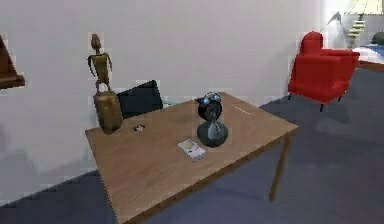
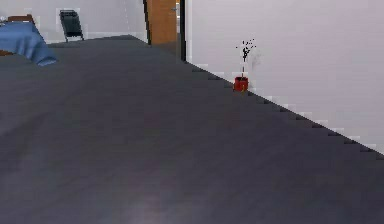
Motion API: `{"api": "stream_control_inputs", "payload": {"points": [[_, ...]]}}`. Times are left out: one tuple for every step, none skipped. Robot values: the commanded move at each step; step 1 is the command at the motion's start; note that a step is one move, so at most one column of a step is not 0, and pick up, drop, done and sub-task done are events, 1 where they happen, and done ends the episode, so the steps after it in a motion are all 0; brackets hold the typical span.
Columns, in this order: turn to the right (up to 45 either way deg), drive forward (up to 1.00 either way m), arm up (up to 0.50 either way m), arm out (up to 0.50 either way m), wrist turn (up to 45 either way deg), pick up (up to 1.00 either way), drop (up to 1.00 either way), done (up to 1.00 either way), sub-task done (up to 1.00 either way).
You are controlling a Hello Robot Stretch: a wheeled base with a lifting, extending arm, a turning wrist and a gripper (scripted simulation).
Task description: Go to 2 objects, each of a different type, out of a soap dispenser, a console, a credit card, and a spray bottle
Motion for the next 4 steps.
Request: {"api": "stream_control_inputs", "payload": {"points": [[45.0,0.0,0.0,0.0,0.0,0.0,0.0,0.0,0.0],[36.0,0.0,0.0,0.0,0.0,0.0,0.0,0.0,0.0],[0.0,1.0,0.0,0.0,0.0,0.0,0.0,0.0,0.0],[0.0,1.0,0.0,0.0,0.0,0.0,0.0,0.0,0.0]]}}
